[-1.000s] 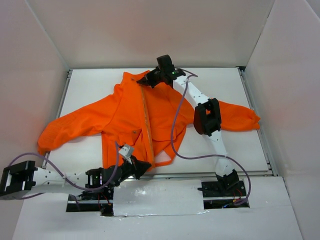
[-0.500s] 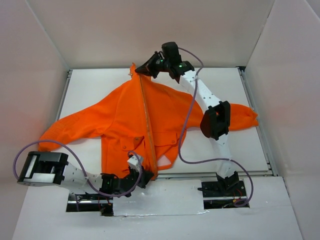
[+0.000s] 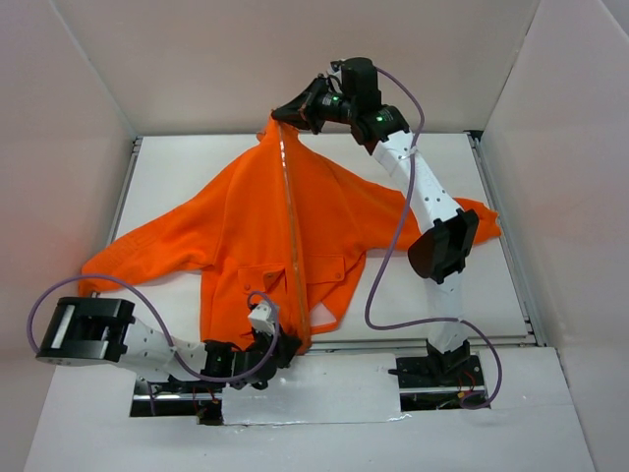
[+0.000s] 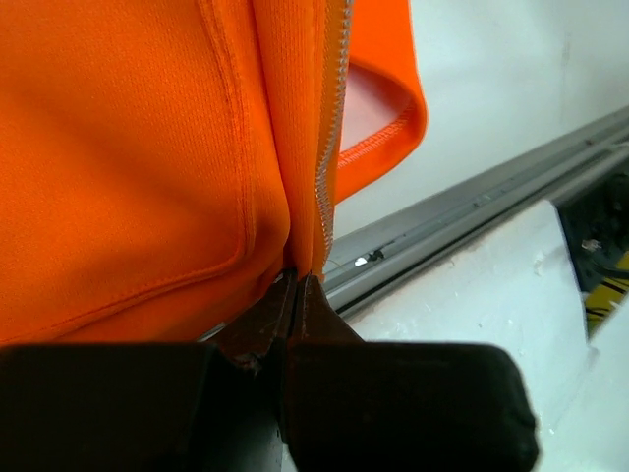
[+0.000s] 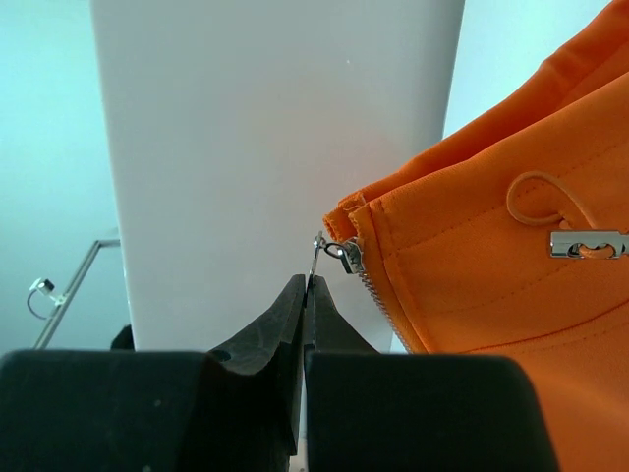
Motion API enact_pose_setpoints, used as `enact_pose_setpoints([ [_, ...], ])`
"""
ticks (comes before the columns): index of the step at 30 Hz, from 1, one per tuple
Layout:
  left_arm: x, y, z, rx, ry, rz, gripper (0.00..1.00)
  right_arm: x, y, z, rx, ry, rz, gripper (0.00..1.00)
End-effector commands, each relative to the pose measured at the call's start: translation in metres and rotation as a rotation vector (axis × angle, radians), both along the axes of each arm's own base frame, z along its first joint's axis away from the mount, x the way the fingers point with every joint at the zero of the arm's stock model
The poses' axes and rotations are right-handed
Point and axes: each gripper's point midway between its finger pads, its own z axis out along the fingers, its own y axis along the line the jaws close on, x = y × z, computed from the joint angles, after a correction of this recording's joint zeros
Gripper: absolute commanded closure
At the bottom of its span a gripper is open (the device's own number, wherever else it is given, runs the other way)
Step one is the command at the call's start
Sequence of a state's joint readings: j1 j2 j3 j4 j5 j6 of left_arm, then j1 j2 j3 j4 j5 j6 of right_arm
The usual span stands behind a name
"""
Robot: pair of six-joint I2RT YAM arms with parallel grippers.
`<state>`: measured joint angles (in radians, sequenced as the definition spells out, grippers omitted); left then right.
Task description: Zip up the jacket
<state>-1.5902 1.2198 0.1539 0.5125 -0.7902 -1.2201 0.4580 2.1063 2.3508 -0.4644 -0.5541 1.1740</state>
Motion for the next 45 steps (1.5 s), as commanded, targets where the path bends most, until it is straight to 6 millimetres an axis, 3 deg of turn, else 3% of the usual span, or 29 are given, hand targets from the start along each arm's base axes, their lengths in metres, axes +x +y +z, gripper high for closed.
enact_pose_setpoints([
  [1,-0.013,-0.002,-0.022,0.147,0.055,-0.033,1.0,-0.033,-0.023,0.133,0.198,-0.344,0.002,1.0],
  [6,-0.01,-0.007,-0.029,0.235,0.072,0.001,1.0,-0.057,-0.023,0.161,0.277,-0.391,0.076,1.0],
  [9,-0.005,0.002,-0.037,0.246,0.112,0.053,1.0,-0.065,-0.03,0.184,0.305,-0.445,0.057,1.0],
  [13,0.003,0.03,-0.052,0.22,0.208,0.171,1.0,-0.068,-0.041,0.2,0.32,-0.485,0.01,1.0],
  [16,0.007,0.048,-0.061,0.213,0.28,0.296,1.0,-0.056,-0.048,0.2,0.315,-0.473,-0.082,1.0],
  [17,0.006,0.065,-0.068,0.242,0.317,0.38,1.0,-0.05,-0.052,0.196,0.301,-0.442,-0.122,1.0],
  [20,0.006,0.064,-0.069,0.252,0.34,0.423,1.0,-0.023,-0.071,0.189,0.295,-0.367,-0.285,1.0],
  [21,0.005,0.073,-0.072,0.301,0.34,0.441,1.0,-0.017,-0.076,0.187,0.294,-0.345,-0.332,1.0],
  [23,0.005,0.067,-0.071,0.325,0.351,0.465,1.0,0.001,-0.093,0.181,0.313,-0.292,-0.47,1.0],
  [26,0.005,0.063,-0.07,0.38,0.341,0.476,1.0,0.016,-0.091,0.178,0.329,-0.293,-0.505,1.0],
  [30,0.004,0.068,-0.072,0.395,0.35,0.496,1.0,0.014,-0.068,0.17,0.343,-0.282,-0.377,1.0],
  [34,0.0,0.084,-0.079,0.32,0.409,0.563,1.0,-0.001,-0.07,0.172,0.336,-0.366,-0.446,1.0],
  [36,-0.001,0.093,-0.082,0.291,0.425,0.574,1.0,-0.002,-0.058,0.174,0.298,-0.411,-0.391,1.0],
  [37,0.001,0.084,-0.079,0.244,0.42,0.546,1.0,0.005,-0.045,0.171,0.291,-0.411,-0.34,1.0],
  [39,0.002,0.077,-0.076,0.221,0.397,0.494,1.0,-0.012,-0.009,0.16,0.293,-0.419,-0.147,1.0],
  [40,0.006,0.067,-0.072,0.186,0.379,0.473,1.0,-0.007,0.007,0.14,0.284,-0.387,-0.103,1.0],
  [41,0.008,0.061,-0.068,0.194,0.352,0.445,1.0,-0.023,0.029,0.13,0.277,-0.381,-0.018,1.0],
  [44,0.014,0.039,-0.058,0.183,0.3,0.402,1.0,-0.048,0.067,0.099,0.238,-0.411,0.098,1.0],
  [45,0.016,0.034,-0.056,0.203,0.273,0.376,1.0,-0.071,0.09,0.087,0.23,-0.406,0.18,1.0],
])
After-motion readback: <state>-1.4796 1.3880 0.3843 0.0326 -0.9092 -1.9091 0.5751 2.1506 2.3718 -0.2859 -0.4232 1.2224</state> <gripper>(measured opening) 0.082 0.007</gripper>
